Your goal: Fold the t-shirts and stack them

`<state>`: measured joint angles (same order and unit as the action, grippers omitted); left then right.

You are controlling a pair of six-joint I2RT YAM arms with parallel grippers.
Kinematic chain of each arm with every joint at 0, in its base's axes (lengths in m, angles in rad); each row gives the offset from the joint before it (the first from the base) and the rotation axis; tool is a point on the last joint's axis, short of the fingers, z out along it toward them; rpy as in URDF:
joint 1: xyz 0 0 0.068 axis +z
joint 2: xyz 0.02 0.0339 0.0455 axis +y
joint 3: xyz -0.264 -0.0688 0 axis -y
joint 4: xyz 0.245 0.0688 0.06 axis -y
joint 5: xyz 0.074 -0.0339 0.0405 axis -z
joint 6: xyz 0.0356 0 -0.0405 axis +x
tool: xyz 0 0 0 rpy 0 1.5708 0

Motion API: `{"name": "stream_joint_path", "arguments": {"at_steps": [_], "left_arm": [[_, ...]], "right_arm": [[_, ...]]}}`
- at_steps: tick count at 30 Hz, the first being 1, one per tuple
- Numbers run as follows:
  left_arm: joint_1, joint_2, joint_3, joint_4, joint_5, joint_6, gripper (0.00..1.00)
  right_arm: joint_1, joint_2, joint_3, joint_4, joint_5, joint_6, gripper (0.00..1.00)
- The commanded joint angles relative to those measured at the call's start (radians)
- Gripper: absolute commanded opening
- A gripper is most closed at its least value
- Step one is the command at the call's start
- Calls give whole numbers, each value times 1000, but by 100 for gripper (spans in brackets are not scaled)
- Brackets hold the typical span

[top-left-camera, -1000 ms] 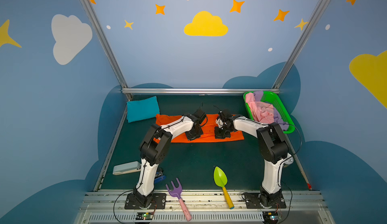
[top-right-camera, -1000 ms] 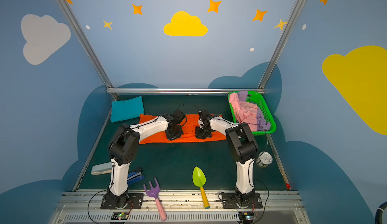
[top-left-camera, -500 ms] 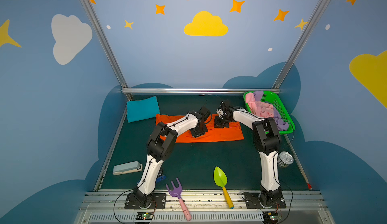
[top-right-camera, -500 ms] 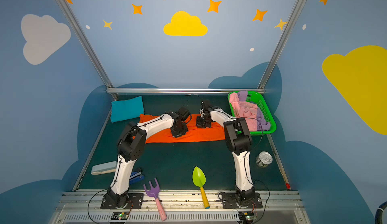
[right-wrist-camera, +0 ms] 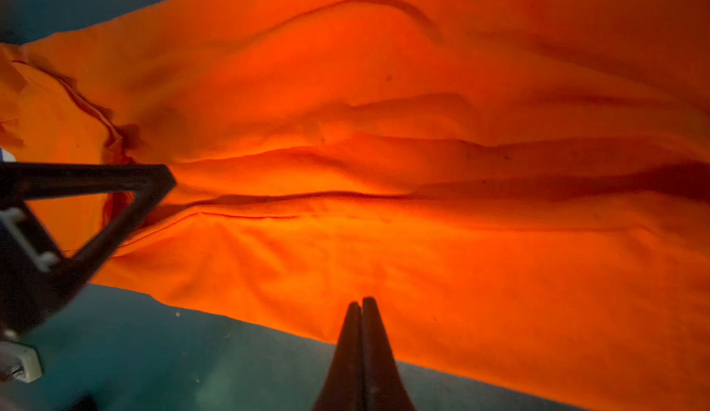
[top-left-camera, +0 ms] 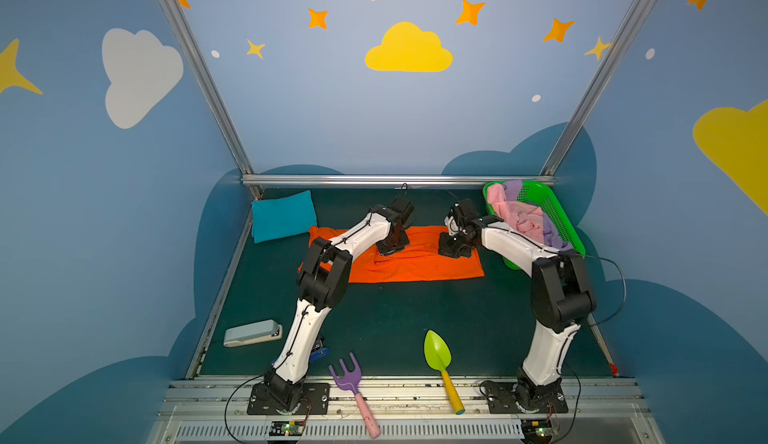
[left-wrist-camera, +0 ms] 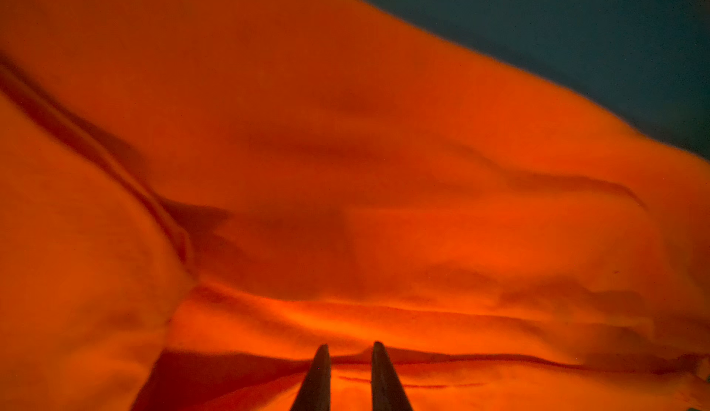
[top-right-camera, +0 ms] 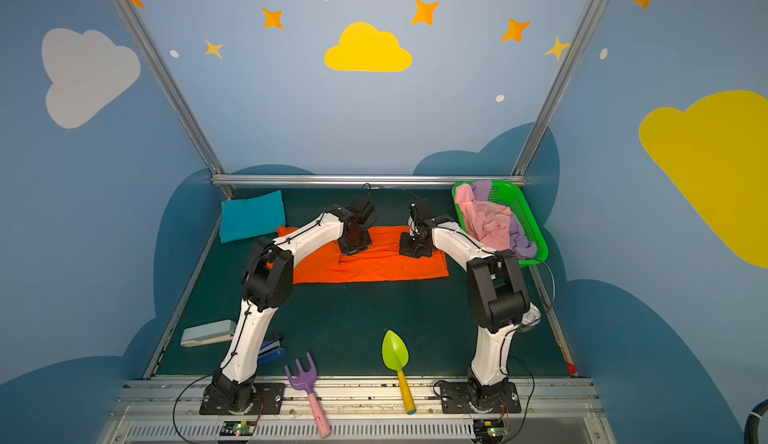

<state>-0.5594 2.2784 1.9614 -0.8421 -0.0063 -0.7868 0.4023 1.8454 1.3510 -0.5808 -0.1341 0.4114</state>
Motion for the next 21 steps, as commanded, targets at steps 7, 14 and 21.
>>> {"name": "stream_joint_path", "arguments": {"at_steps": [7,14,21], "left_arm": [[63,-238,-277,28,-75,-38,23],[128,-196,-414,144,-75,-84,22],[142,-27,-261,140,-32,-56,22]], "right_arm": [[4,41,-67,-79,178,22,0],[6,135,-42,-106,195,26,0],[62,127,-87,-143,153,37,0]]}}
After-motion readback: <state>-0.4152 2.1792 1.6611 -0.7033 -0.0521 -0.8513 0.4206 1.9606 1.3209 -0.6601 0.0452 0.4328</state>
